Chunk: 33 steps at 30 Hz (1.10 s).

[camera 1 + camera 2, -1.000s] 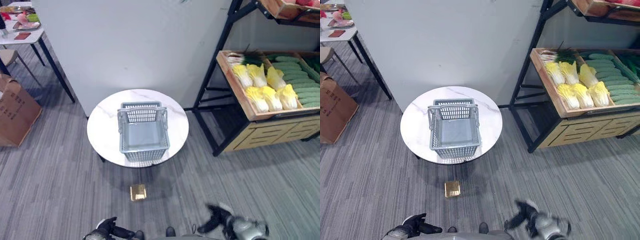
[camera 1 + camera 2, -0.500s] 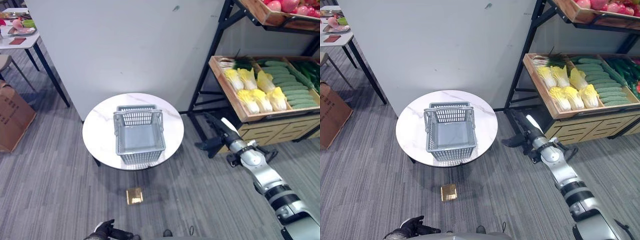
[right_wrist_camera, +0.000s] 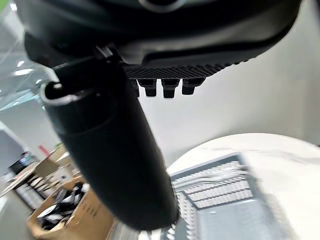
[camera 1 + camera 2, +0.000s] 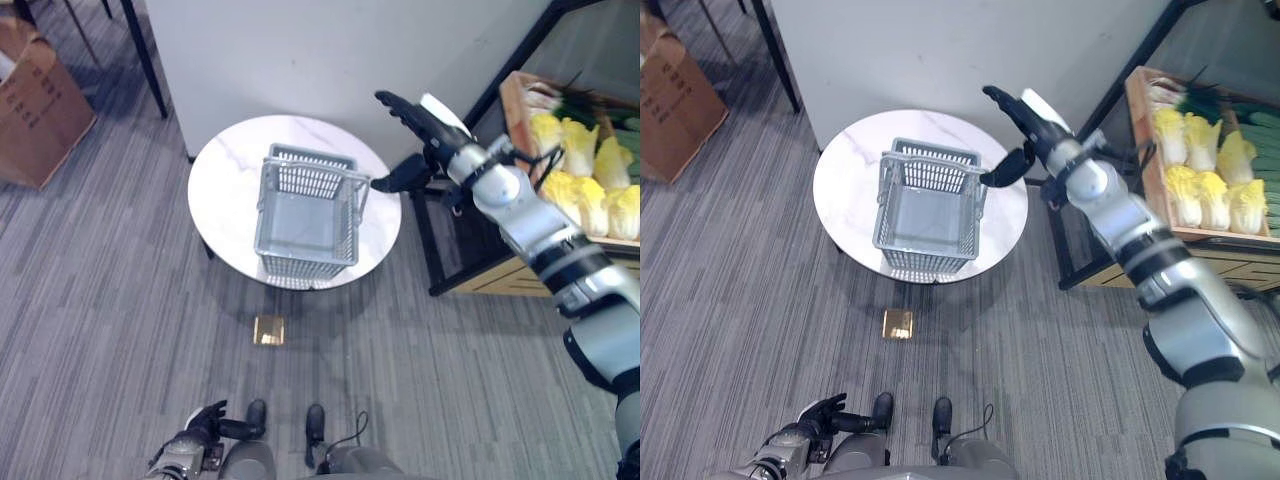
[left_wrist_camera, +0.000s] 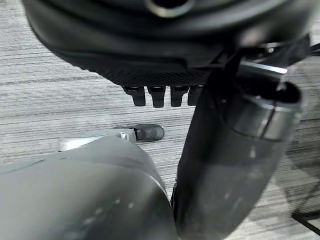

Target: Get the vegetables into the basket

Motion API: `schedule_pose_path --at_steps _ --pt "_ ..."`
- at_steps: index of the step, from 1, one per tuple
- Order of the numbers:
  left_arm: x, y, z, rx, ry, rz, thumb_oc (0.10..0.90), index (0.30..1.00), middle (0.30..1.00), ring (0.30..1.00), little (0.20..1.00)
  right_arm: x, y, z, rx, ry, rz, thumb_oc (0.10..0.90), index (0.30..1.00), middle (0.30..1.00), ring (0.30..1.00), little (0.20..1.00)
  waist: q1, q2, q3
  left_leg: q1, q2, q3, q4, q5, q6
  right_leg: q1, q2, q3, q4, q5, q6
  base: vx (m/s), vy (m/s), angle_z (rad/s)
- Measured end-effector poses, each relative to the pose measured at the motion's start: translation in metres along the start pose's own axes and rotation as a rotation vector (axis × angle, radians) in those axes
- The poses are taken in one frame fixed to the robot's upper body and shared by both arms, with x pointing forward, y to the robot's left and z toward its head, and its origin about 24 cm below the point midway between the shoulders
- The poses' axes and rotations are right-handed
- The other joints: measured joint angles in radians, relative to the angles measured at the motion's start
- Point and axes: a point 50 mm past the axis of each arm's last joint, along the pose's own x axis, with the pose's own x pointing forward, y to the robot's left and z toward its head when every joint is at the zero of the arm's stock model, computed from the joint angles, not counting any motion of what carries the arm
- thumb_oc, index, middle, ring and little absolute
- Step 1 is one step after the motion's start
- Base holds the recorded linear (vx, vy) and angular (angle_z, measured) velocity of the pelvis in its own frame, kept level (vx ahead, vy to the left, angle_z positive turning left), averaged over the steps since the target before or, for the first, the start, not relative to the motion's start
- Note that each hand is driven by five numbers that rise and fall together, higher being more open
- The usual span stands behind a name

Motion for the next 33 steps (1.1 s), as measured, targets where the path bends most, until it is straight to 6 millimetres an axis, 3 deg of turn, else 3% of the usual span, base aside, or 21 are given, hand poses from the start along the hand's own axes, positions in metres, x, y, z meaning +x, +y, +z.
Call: schedule_pose_path --at_steps 3,10,24,33 --pt "0.001 -0.002 0.007 -0.015 -0.018 -0.006 0.900 1.000 1.000 1.000 1.000 0.003 0.003 -0.006 0.025 0.039 0.000 0.900 1.000 1.000 1.000 1.000 0.029 -0.001 0.008 -0.027 -0.001 -0.012 0.001 0.006 0.002 -0.020 -0.001 -0.009 0.000 0.000 -0.001 -0.03 -0.017 0.14" --pt "0.002 -0.002 0.021 -0.036 -0.055 -0.005 0.900 1.000 1.000 1.000 1.000 0.010 0.028 -0.032 0.109 0.207 0.025 0.900 1.000 1.000 1.000 1.000 0.045 0.008 0.057 -0.055 -0.003 -0.063 0.005 0.008 -0.001 -0.029 -0.001 -0.044 0.000 0.000 0.000 -0.03 -0.018 0.20" --pt "0.003 -0.007 0.042 -0.041 -0.124 -0.023 0.900 1.000 1.000 1.000 1.000 0.023 -0.003 -0.008 0.089 0.180 -0.080 0.900 1.000 1.000 1.000 1.000 0.062 0.024 0.084 -0.154 -0.008 -0.103 0.024 0.025 -0.011 -0.104 -0.003 -0.073 0.000 0.000 0.000 -0.02 -0.011 0.08" --pt "0.003 -0.007 0.042 -0.047 -0.124 -0.021 0.900 1.000 1.000 1.000 1.000 0.026 -0.004 0.002 0.086 0.146 -0.076 0.900 1.000 1.000 1.000 1.000 0.061 0.023 0.084 -0.154 -0.008 -0.099 0.023 0.026 -0.012 -0.107 -0.002 -0.069 0.000 0.000 -0.001 0.01 -0.005 -0.01"
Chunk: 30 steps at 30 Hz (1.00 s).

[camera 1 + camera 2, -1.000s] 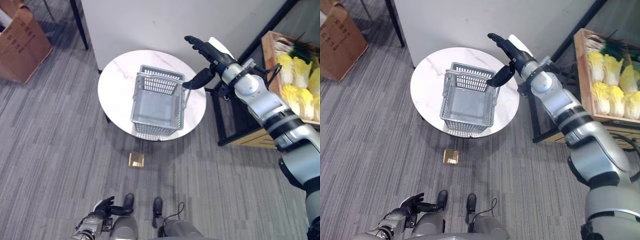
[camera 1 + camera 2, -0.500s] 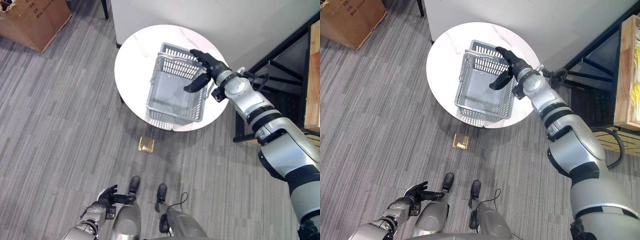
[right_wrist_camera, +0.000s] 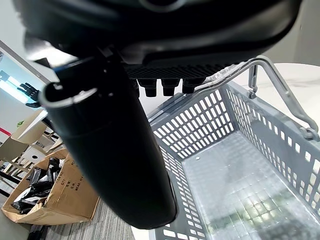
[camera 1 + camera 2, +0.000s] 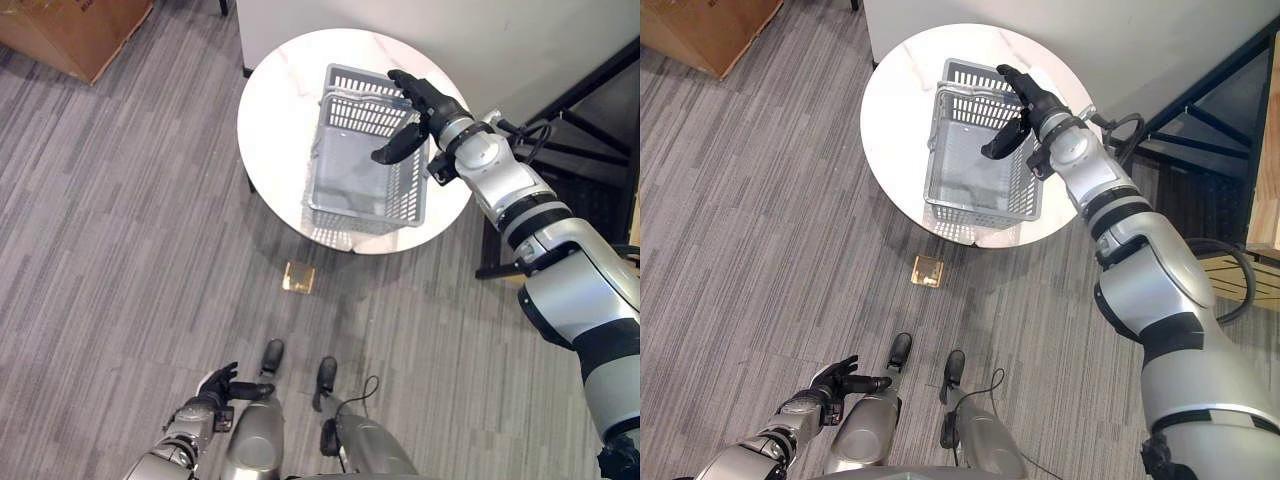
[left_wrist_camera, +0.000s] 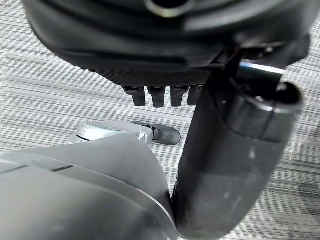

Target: Get the vegetables into the basket

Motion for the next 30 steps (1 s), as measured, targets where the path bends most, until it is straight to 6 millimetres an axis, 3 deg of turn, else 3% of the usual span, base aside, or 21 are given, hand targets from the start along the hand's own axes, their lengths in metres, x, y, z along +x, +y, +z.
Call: schedule_pose_path --at_steps 7,13,19,25,29,30 --pt "0.000 0.002 0.001 -0.006 -0.002 0.015 0.900 1.000 1.000 1.000 1.000 0.003 -0.007 0.021 0.035 -0.061 -0.012 0.900 1.000 1.000 1.000 1.000 -0.001 -0.009 0.003 0.001 0.001 0.002 0.000 0.000 0.000 0.000 0.001 0.002 0.000 0.000 0.000 0.01 -0.003 -0.01" --pt "0.000 0.007 0.004 0.002 -0.017 0.025 0.900 1.000 1.000 1.000 1.000 0.004 -0.004 0.021 -0.041 -0.041 0.004 0.900 1.000 1.000 1.000 1.000 0.004 -0.030 0.011 -0.015 0.001 -0.001 0.001 0.000 0.000 -0.014 0.000 -0.004 0.000 0.000 0.001 0.02 -0.003 0.01" --pt "0.000 0.005 0.011 -0.079 -0.050 0.015 0.900 1.000 1.000 1.000 1.000 0.006 -0.035 0.024 -0.114 0.022 -0.077 0.900 1.000 1.000 1.000 1.000 0.027 -0.028 0.010 -0.094 -0.002 -0.026 0.011 0.007 -0.005 -0.078 0.000 -0.033 0.000 0.000 0.000 0.03 0.002 0.13" --pt "0.001 -0.013 0.015 -0.102 -0.068 -0.035 0.900 1.000 1.000 1.000 1.000 0.001 -0.063 0.021 -0.204 0.083 -0.149 0.900 1.000 1.000 1.000 1.000 0.059 0.026 0.010 -0.139 -0.013 -0.062 0.017 0.014 -0.010 -0.108 -0.008 -0.058 0.000 -0.001 0.000 0.02 -0.002 0.18" --pt "0.002 -0.016 0.019 -0.101 -0.085 -0.045 0.900 1.000 1.000 1.000 1.000 0.000 -0.065 0.019 -0.266 0.097 -0.152 0.900 1.000 1.000 1.000 1.000 0.067 0.030 0.010 -0.157 -0.016 -0.062 0.022 0.016 -0.012 -0.123 -0.009 -0.059 0.000 0.000 0.000 0.00 -0.002 0.01" --pt "0.002 -0.016 0.020 -0.096 -0.086 -0.045 0.900 1.000 1.000 1.000 1.000 0.000 -0.065 0.019 -0.276 0.101 -0.151 0.796 0.855 0.855 0.855 0.855 0.066 0.032 0.010 -0.157 -0.016 -0.062 0.023 0.016 -0.012 -0.123 -0.009 -0.058 0.000 0.000 0.000 0.00 0.000 0.00"
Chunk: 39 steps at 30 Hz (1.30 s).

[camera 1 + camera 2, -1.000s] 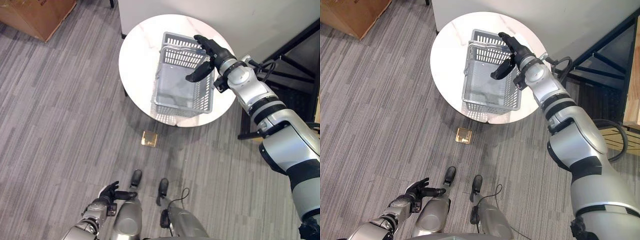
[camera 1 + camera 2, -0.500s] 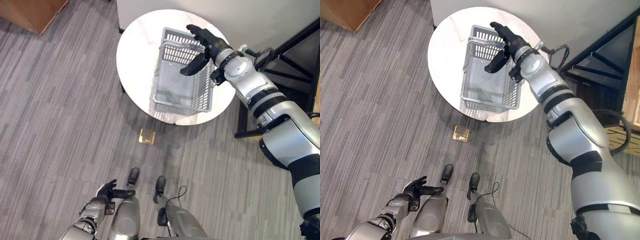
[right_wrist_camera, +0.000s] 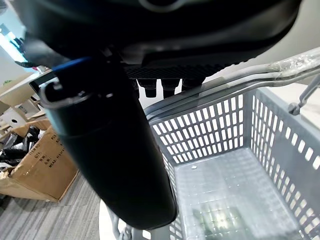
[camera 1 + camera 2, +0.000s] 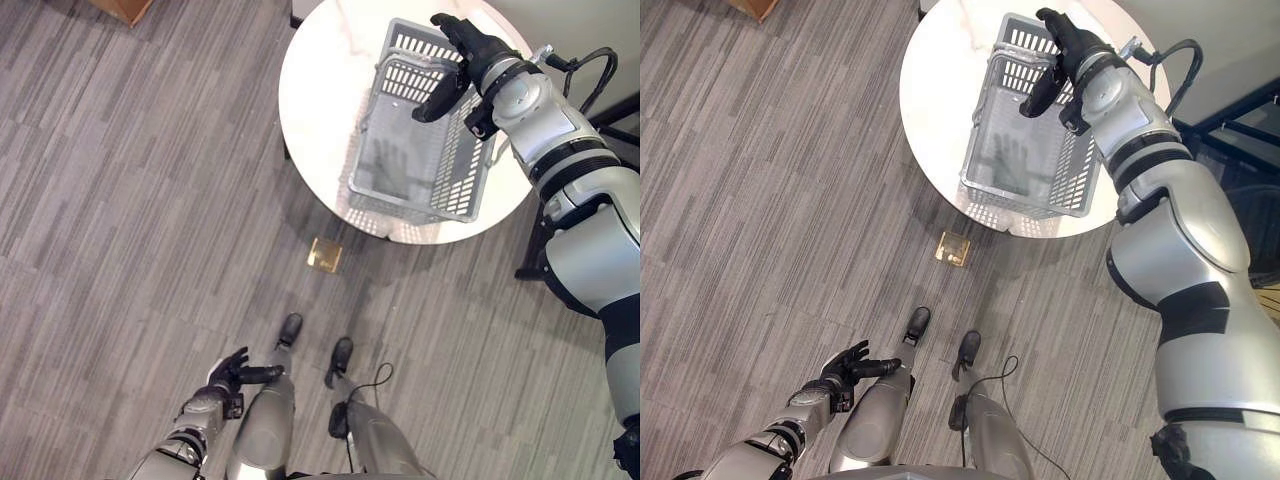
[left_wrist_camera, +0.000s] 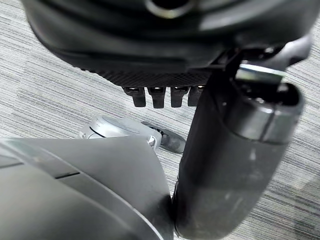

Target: Get the vegetables into the basket

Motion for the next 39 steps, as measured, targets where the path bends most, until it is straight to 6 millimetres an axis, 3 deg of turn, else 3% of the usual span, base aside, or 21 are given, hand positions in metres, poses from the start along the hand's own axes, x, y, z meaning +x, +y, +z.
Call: schedule_pose_path --at_steps 1,2,10,16,19,21,22,23,26,30,34,38,39 --pt "0.000 -0.001 0.001 0.006 -0.002 0.000 0.900 1.000 1.000 1.000 1.000 0.000 0.001 -0.001 -0.011 0.003 0.003 0.575 0.544 0.544 0.544 0.544 0.000 0.001 0.000 0.000 0.000 0.000 0.001 0.000 0.000 0.000 0.000 0.000 0.000 0.000 0.000 0.00 0.000 0.00" --pt "0.000 -0.001 0.001 0.012 -0.003 -0.001 0.900 1.000 1.000 1.000 1.000 0.000 0.001 -0.001 -0.017 0.004 0.005 0.400 0.300 0.300 0.300 0.300 0.000 0.001 0.000 -0.001 0.000 0.000 0.002 0.000 0.000 0.000 0.000 0.000 0.000 0.000 0.000 0.00 0.000 0.00" --pt "0.000 -0.001 0.005 0.056 -0.011 -0.013 0.900 1.000 1.000 1.000 1.000 0.000 0.007 -0.005 -0.077 0.027 0.064 0.400 0.300 0.300 0.300 0.300 -0.001 0.003 0.000 0.009 0.000 0.002 0.007 0.005 -0.005 0.011 0.000 0.002 0.000 0.003 -0.004 -0.01 0.000 0.00" --pt "0.000 0.002 0.002 0.067 0.006 -0.009 0.900 1.000 1.000 1.000 1.000 -0.003 0.020 -0.025 -0.091 0.095 0.130 0.400 0.300 0.300 0.300 0.300 -0.003 0.002 0.000 0.040 0.003 0.011 0.007 0.007 -0.005 0.040 0.002 0.009 0.000 0.006 -0.008 -0.04 -0.023 -0.05" --pt "-0.001 0.010 -0.006 0.075 0.055 0.002 0.900 1.000 1.000 1.000 1.000 -0.004 0.040 -0.027 -0.272 0.088 0.230 0.400 0.300 0.300 0.300 0.300 -0.015 0.002 -0.001 0.118 0.006 0.020 -0.003 0.006 -0.008 0.109 0.002 0.011 0.000 0.005 -0.007 0.04 -0.036 -0.09" --pt "-0.003 0.025 -0.011 0.076 0.092 0.034 0.900 1.000 1.000 1.000 1.000 -0.004 0.048 -0.018 -0.312 0.039 0.278 0.400 0.300 0.300 0.300 0.300 -0.037 0.003 -0.001 0.177 0.008 0.044 -0.011 0.004 -0.010 0.156 0.001 0.031 0.000 0.005 -0.007 0.06 -0.007 -0.29" --pt "-0.007 0.033 -0.022 0.080 0.131 0.054 0.900 1.000 1.000 1.000 1.000 -0.006 0.057 -0.013 -0.326 -0.001 0.300 0.400 0.300 0.300 0.300 0.300 -0.053 0.007 -0.009 0.222 0.010 0.058 -0.027 0.002 -0.013 0.190 0.001 0.045 -0.001 0.001 -0.006 0.06 0.015 -0.30" --pt "-0.013 0.041 -0.039 0.077 0.188 0.068 0.900 1.000 1.000 1.000 1.000 -0.009 0.072 -0.014 -0.336 -0.030 0.344 0.400 0.300 0.300 0.300 0.300 -0.074 0.012 -0.053 0.237 0.010 0.066 -0.039 -0.009 -0.026 0.196 -0.001 0.057 0.000 -0.010 -0.003 0.08 0.035 -0.33" --pt "-0.022 0.039 -0.068 0.065 0.276 0.064 0.900 1.000 1.000 1.000 1.000 -0.023 0.105 -0.023 -0.340 -0.076 0.467 0.400 0.300 0.300 0.300 0.300 -0.129 0.037 -0.107 0.325 0.009 0.097 -0.051 -0.015 -0.010 0.268 -0.005 0.086 0.000 -0.010 -0.009 0.08 0.035 -0.27" --pt "-0.028 0.037 -0.085 0.062 0.316 0.055 0.900 1.000 1.000 1.000 1.000 -0.043 0.129 -0.037 -0.279 -0.127 0.555 0.400 0.300 0.300 0.300 0.300 -0.181 0.050 -0.167 0.361 0.010 0.114 -0.051 -0.028 -0.002 0.296 -0.005 0.102 0.000 -0.019 -0.008 0.02 0.024 -0.16" --pt "-0.029 0.025 -0.092 0.088 0.336 0.022 0.900 1.000 1.000 1.000 1.000 -0.059 0.133 -0.066 -0.280 -0.062 0.637 0.400 0.300 0.300 0.300 0.300 -0.214 0.076 -0.189 0.389 0.014 0.142 -0.052 -0.033 0.004 0.315 -0.001 0.127 0.000 -0.018 -0.008 0.00 0.017 -0.18" --pt "-0.034 0.028 -0.101 0.097 0.364 0.029 0.900 1.000 1.000 1.000 1.000 -0.073 0.131 -0.081 -0.297 -0.056 0.665 0.400 0.300 0.300 0.300 0.300 -0.252 0.085 -0.195 0.409 0.022 0.166 -0.052 -0.036 0.008 0.326 0.006 0.149 0.000 -0.022 -0.004 -0.03 0.011 -0.20" --pt "-0.035 0.028 -0.105 0.078 0.371 0.029 0.900 1.000 1.000 1.000 1.000 -0.087 0.125 -0.093 -0.286 -0.056 0.668 0.400 0.300 0.300 0.300 0.300 -0.260 0.091 -0.202 0.413 0.024 0.170 -0.052 -0.038 0.010 0.329 0.008 0.157 -0.001 -0.023 -0.006 -0.05 0.004 -0.11"
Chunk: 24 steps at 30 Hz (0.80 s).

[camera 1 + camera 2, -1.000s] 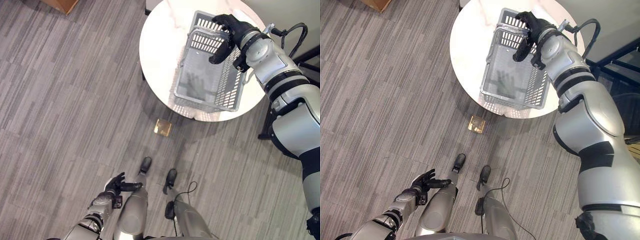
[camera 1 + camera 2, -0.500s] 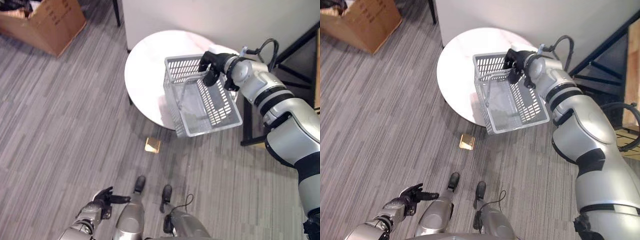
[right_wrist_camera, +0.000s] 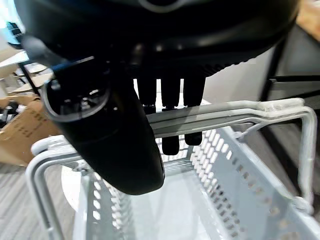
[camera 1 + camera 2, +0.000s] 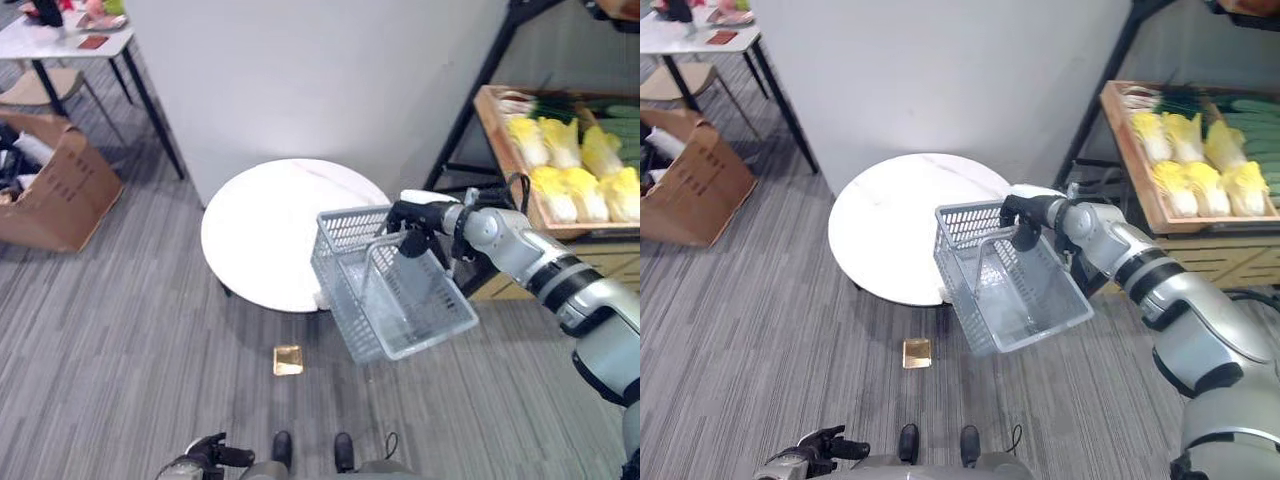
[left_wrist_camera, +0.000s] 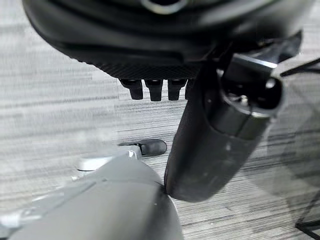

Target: Get the vegetables into the basket

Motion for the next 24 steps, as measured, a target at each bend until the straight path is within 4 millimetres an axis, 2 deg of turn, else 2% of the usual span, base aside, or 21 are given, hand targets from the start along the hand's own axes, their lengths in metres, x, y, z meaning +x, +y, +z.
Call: schedule_pose_path --at_steps 2,6,8,10,12,15,16,17,19,23,24 --pt "-0.001 -0.002 -0.011 -0.032 0.019 -0.006 0.900 1.000 1.000 1.000 1.000 -0.012 0.012 -0.015 0.025 0.021 0.019 0.400 0.300 0.300 0.300 0.300 -0.019 0.010 -0.012 0.006 0.002 0.011 0.000 -0.005 0.004 0.001 0.002 0.010 0.000 0.001 -0.003 -0.01 0.008 -0.18" --pt "-0.002 -0.010 -0.022 -0.034 0.041 -0.028 0.900 1.000 1.000 1.000 1.000 -0.048 0.041 -0.064 0.105 0.153 0.052 0.400 0.300 0.300 0.300 0.300 -0.033 0.034 -0.027 0.012 0.002 0.029 0.000 -0.013 0.011 -0.003 0.004 0.028 -0.001 -0.004 -0.011 0.00 0.018 -0.13" --pt "-0.002 -0.015 -0.025 0.000 0.050 -0.040 0.900 1.000 1.000 1.000 1.000 -0.060 0.053 -0.084 0.132 0.231 0.080 0.400 0.300 0.300 0.300 0.300 -0.052 0.051 -0.038 0.016 0.003 0.044 0.000 -0.018 0.015 -0.006 0.004 0.041 0.000 -0.003 -0.010 -0.01 0.012 -0.23" --pt "-0.002 -0.020 -0.028 0.065 0.056 -0.055 0.900 1.000 1.000 1.000 1.000 -0.076 0.075 -0.104 0.226 0.293 0.067 0.400 0.300 0.300 0.300 0.300 -0.067 0.069 -0.047 0.019 0.004 0.053 -0.001 -0.023 0.018 -0.002 0.005 0.048 0.000 -0.004 -0.010 0.00 0.003 -0.19" --pt "-0.002 -0.023 -0.028 0.064 0.060 -0.062 0.900 1.000 1.000 1.000 1.000 -0.078 0.084 -0.112 0.226 0.345 0.110 0.400 0.300 0.300 0.300 0.300 -0.089 0.077 -0.045 0.021 0.005 0.060 -0.005 -0.026 0.015 -0.002 0.007 0.058 0.000 -0.002 -0.013 0.00 0.000 -0.18" --pt "-0.001 -0.026 -0.024 0.065 0.045 -0.072 0.900 1.000 1.000 1.000 1.000 -0.080 0.090 -0.114 0.218 0.354 0.135 0.400 0.300 0.300 0.300 0.300 -0.104 0.085 -0.048 0.025 0.012 0.065 -0.002 -0.027 0.013 -0.006 0.013 0.062 -0.005 -0.002 -0.012 -0.07 0.000 -0.02" --pt "0.000 -0.025 -0.014 0.113 0.026 -0.076 0.900 1.000 1.000 1.000 1.000 -0.086 0.115 -0.131 0.384 0.390 0.061 0.400 0.300 0.300 0.300 0.300 -0.080 0.072 -0.048 0.027 0.019 0.079 0.000 -0.027 0.011 -0.006 0.020 0.072 -0.005 -0.003 -0.012 -0.08 -0.001 -0.14" --pt "0.000 -0.025 -0.012 0.131 0.021 -0.078 0.900 1.000 1.000 1.000 1.000 -0.081 0.129 -0.136 0.441 0.426 0.057 0.400 0.300 0.300 0.300 0.300 -0.074 0.068 -0.049 0.030 0.022 0.086 0.000 -0.033 0.006 -0.008 0.022 0.077 -0.005 -0.005 -0.014 -0.04 -0.001 -0.23" --pt "0.001 -0.030 -0.008 0.146 0.008 -0.096 0.900 1.000 1.000 1.000 1.000 -0.085 0.144 -0.146 0.449 0.510 0.114 0.400 0.300 0.300 0.300 0.300 -0.069 0.069 -0.044 0.028 0.021 0.094 0.000 -0.036 0.005 -0.012 0.021 0.079 -0.004 -0.005 -0.015 -0.03 0.002 -0.17" --pt "0.001 -0.033 -0.006 0.169 0.004 -0.115 0.900 1.000 1.000 1.000 1.000 -0.099 0.188 -0.162 0.521 0.662 0.213 0.400 0.300 0.300 0.300 0.300 -0.085 0.071 -0.040 0.028 0.021 0.099 0.000 -0.037 0.008 -0.013 0.021 0.082 0.000 -0.003 -0.014 -0.02 0.006 -0.05" --pt "0.001 -0.033 -0.005 0.169 0.002 -0.118 0.900 1.000 1.000 1.000 1.000 -0.100 0.193 -0.162 0.535 0.675 0.225 0.400 0.300 0.300 0.300 0.300 -0.088 0.073 -0.039 0.028 0.021 0.103 0.000 -0.037 0.009 -0.011 0.021 0.085 0.000 -0.003 -0.014 -0.02 0.019 -0.06"
